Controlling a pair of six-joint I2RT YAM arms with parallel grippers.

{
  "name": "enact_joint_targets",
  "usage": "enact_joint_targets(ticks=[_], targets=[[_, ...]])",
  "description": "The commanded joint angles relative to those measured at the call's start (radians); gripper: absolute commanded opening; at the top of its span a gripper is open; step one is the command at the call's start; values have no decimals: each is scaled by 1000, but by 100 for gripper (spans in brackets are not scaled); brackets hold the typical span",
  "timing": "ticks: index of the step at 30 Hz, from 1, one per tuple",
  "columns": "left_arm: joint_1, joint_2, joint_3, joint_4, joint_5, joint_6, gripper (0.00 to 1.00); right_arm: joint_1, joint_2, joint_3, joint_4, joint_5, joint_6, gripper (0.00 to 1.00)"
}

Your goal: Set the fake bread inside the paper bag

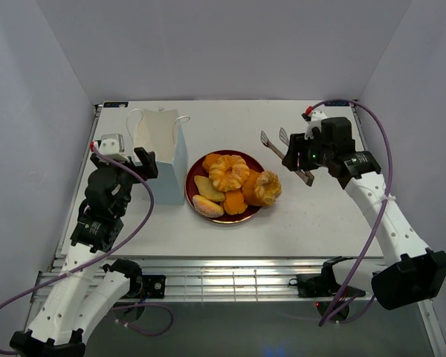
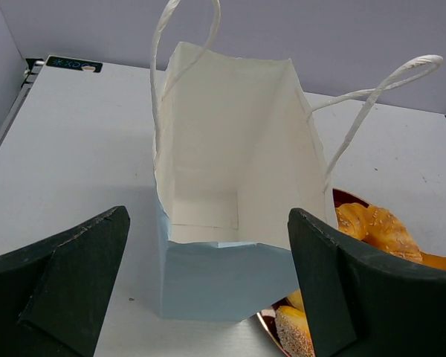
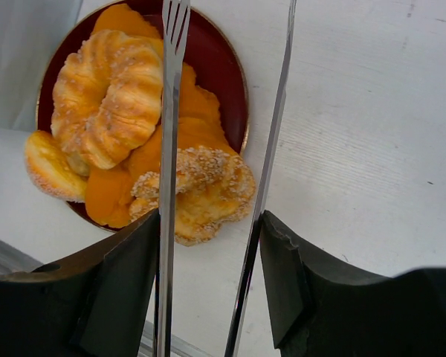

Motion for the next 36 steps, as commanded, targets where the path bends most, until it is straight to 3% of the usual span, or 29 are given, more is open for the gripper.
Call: enact_joint_targets(ticks=[1,10,36], targets=[[-3,-10,-6,14,-24,6,98,28,32,61,33,-138,31,59],[-3,-41,-12,12,-116,5,98,104,112,55,109,-207,79,59],[-3,-41,-13,14,-118,10,98,160,171,18,92,-152,63,59]])
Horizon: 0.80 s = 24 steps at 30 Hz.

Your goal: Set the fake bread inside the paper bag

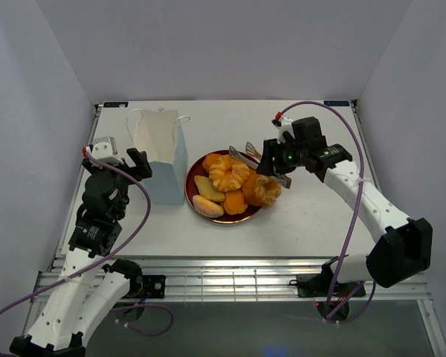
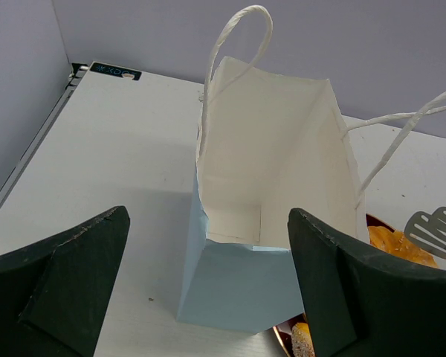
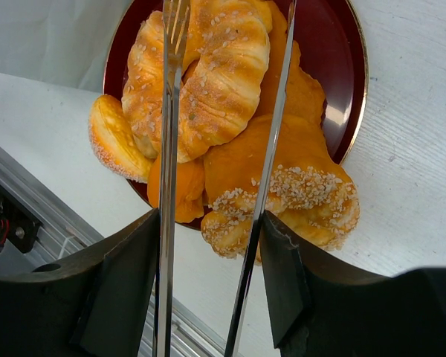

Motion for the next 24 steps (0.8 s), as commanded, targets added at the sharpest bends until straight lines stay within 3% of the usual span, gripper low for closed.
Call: enact_joint_targets(ticks=[1,18,24], targets=[[-3,-3,0,14,0,9,98,7,-5,-4,17,13,-18,59],[-3,-3,1,16,3,10,98,18,-21,-67,17,-26,-27,60],[-3,-3,0,14,3,10,98,18,-21,-76,26,-36,-25,49]])
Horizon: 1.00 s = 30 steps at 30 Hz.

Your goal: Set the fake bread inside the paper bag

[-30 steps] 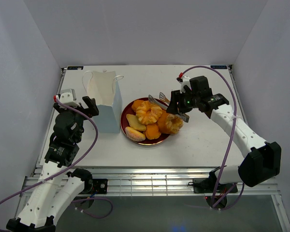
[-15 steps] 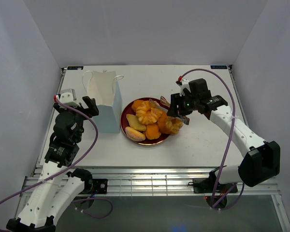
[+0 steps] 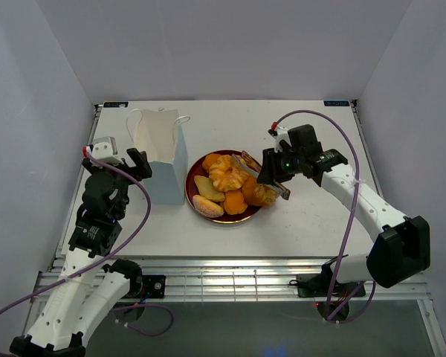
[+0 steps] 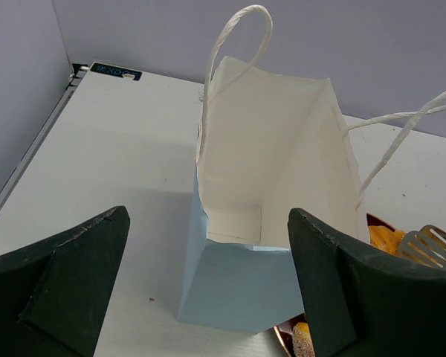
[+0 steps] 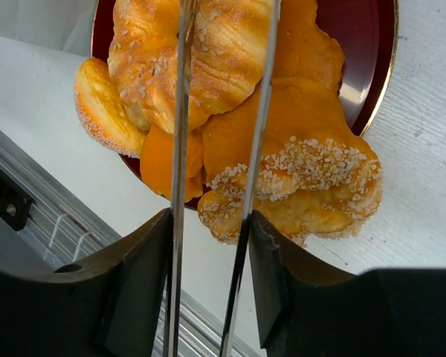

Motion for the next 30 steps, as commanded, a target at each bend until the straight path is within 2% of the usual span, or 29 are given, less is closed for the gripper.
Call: enact_joint_targets(ticks=[1,4,12,15,30], targets=[[-3,-3,0,14,2,7,98,5,-20,-4,34,-29,-9,46],[-3,-4,1,14,1,7,98,5,-16,3,35,-38,-8,37],[-3,-9,0,14,-2,7,98,5,6,42,25,-53,-9,21],[-3,-12,0,12,-7,7,98,5,15,62,18,-61,-11,9],[-3,-47,-8,23,-50,9,98,5,9,212,-54,-41,-20,8]])
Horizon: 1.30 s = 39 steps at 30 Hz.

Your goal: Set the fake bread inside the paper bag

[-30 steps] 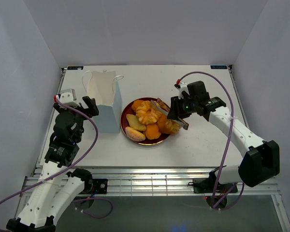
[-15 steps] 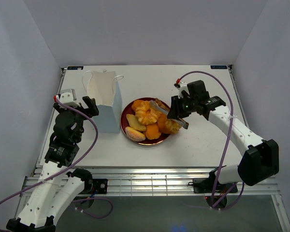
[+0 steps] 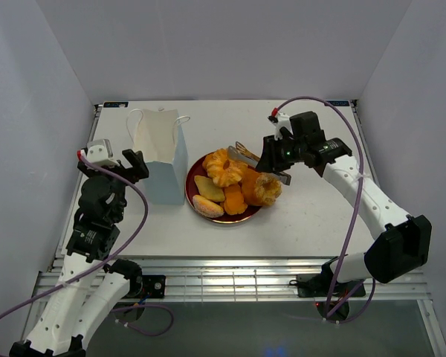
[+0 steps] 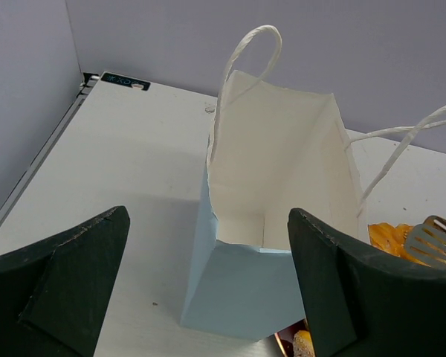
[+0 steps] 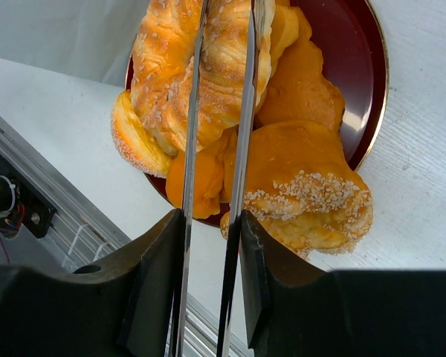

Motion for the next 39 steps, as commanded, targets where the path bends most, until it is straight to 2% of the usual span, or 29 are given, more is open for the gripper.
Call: enact_joint_targets(ticks=[1,7,12,20,26,30,35,39], targets=[[-3,-20,-8,26,-43,8,98,4,-26,77,-3,-16,-19,8],[-5,-66,0,40,-119,24,98,4,-43,149,-47,1,-39,8],[-3,-29,101,-11,-165,41,98,4,-68,256,-96,33,-50,8],[-2,231,352,-111,-87,54,98,6,-75,458,-153,39,-56,8],[9,386,461,-154,19,110,98,4,-72,574,-177,30,-56,8],[58,454,446,-128,67,90,98,4,-57,636,-182,23,-50,8],[123,445,397,-91,127,65,98,4,-8,758,-197,-16,-27,8],[123,423,382,-65,159,62,98,4,27,796,-185,-39,-10,8]])
